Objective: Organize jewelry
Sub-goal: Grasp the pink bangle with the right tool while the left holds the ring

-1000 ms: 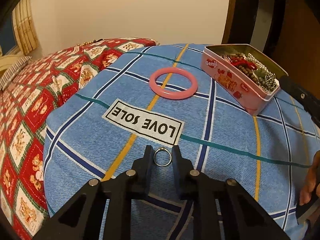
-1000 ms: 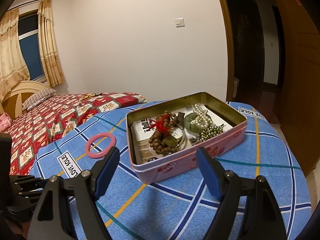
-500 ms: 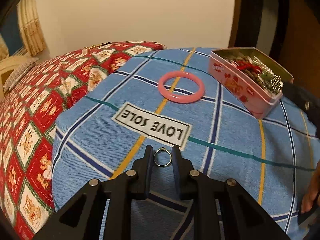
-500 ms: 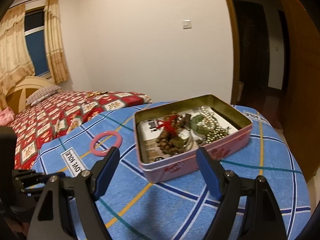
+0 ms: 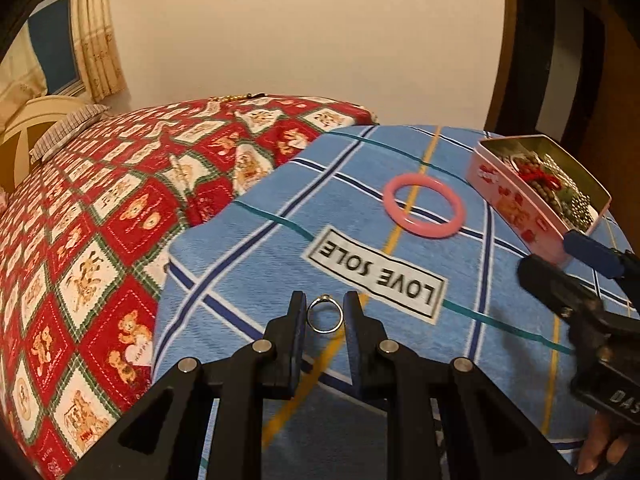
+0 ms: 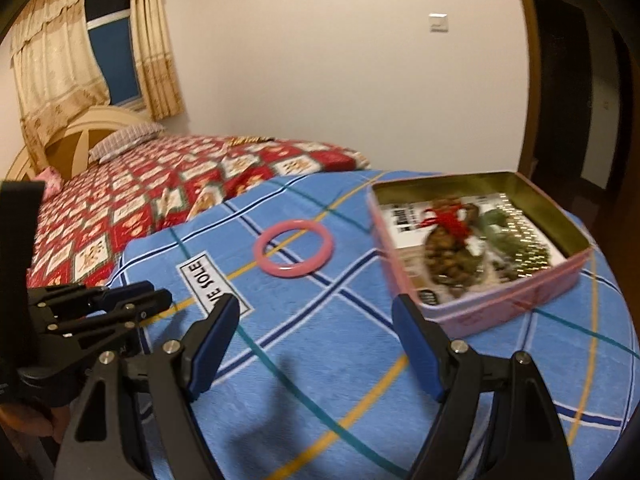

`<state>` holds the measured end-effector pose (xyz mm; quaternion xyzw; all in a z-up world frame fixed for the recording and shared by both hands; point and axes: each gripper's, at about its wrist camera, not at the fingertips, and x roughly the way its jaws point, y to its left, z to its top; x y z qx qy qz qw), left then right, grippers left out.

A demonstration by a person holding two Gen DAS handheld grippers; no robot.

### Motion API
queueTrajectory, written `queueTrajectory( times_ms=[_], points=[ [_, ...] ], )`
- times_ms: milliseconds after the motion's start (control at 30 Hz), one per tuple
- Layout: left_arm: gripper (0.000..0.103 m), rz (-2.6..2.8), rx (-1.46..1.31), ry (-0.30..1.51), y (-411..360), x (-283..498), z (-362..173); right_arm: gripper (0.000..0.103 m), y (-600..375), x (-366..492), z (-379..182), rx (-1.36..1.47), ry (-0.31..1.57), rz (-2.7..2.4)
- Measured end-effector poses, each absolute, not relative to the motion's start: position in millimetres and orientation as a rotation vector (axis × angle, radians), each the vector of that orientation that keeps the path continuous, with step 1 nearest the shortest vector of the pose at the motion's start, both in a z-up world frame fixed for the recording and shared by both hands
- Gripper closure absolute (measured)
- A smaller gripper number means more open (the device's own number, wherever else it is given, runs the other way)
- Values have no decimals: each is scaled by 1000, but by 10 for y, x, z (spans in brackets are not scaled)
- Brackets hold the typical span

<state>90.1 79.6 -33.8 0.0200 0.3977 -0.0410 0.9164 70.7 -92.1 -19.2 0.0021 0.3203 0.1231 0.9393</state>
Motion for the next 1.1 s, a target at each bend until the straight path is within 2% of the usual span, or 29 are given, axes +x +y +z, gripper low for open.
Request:
queueTrajectory(
  times_ms=[300, 567, 600, 767, 833, 900, 967, 1100],
  points=[
    [84, -91, -77, 821, 1035, 939, -365, 22, -736, 1195, -357, 54, 788, 302],
    [84, -130, -173, 795, 1164, 905, -352, 20, -548, 1507, -405, 20, 833, 302],
    [84, -134, -184, 794, 1178, 905, -353, 17, -550, 1558, -411, 25, 837, 294],
    [84, -137, -183, 804, 1179, 927, -363, 13, -483, 1842, -489, 38, 892, 276],
    [84, -139, -176, 805, 1169, 927, -364, 5, -425, 1895, -503, 12, 904, 280],
    [84, -141, -172, 807, 1157, 929, -366, 2, -348, 1913, -526, -35, 920, 276],
    [84, -141, -173, 809, 1164, 931, -369, 2, -284, 1909, -547, -89, 930, 252],
    [84, -133, -173, 817, 1168, 942, -382, 21, -304, 1831, -530, -127, 915, 231]
  ],
)
